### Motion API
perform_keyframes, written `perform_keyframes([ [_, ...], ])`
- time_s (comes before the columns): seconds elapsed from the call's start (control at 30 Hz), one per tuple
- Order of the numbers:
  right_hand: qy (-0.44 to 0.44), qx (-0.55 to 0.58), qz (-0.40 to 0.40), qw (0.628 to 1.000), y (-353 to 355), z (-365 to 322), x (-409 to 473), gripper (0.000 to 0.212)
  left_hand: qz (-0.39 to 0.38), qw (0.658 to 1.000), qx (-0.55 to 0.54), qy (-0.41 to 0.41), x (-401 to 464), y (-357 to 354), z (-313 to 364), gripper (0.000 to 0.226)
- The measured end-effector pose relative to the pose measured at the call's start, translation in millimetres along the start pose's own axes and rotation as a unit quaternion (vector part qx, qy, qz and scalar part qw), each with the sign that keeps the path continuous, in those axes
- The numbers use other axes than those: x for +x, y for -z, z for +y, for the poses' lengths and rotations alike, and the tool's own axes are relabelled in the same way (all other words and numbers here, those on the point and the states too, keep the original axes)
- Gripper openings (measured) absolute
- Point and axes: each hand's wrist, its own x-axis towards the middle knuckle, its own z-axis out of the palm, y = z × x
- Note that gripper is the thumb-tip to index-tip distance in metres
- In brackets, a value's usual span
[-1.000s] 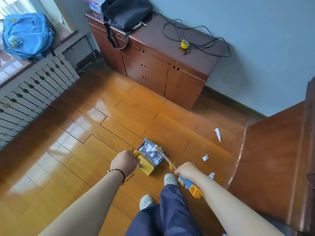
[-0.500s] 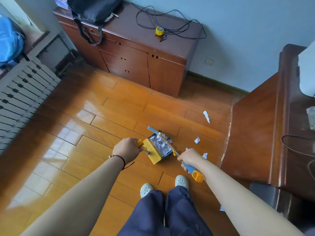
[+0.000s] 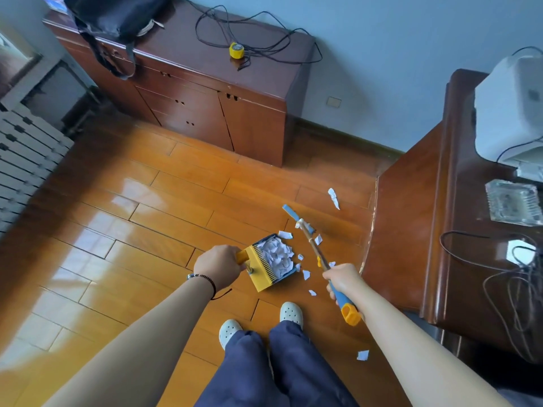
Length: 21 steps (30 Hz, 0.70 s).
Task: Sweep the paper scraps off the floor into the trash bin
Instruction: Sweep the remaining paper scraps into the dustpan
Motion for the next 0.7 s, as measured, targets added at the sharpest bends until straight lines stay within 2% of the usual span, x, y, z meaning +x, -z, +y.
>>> perform_keyframes([
  [0.23, 0.003, 0.044, 0.055, 0.998, 50, -17, 51, 0.019, -0.021, 1.0, 0.009, 0.015, 14, -6, 35, 0.03],
  [0.47, -0.008, 0.081, 0.075, 0.994, 74, -51, 95, 0.022, -0.022, 0.999, 0.035, 0.018, 30, -8, 59, 0.028],
  [0.63, -0.047, 0.06, 0.084, 0.994, 80, -85, 124, 0.002, -0.028, 0.999, 0.037, 0.028, 40, -8, 67, 0.029],
  [0.7, -0.058, 0.021, 0.068, 0.996, 77, -90, 132, 0.005, -0.028, 0.998, 0.038, 0.029, 41, -9, 67, 0.029],
])
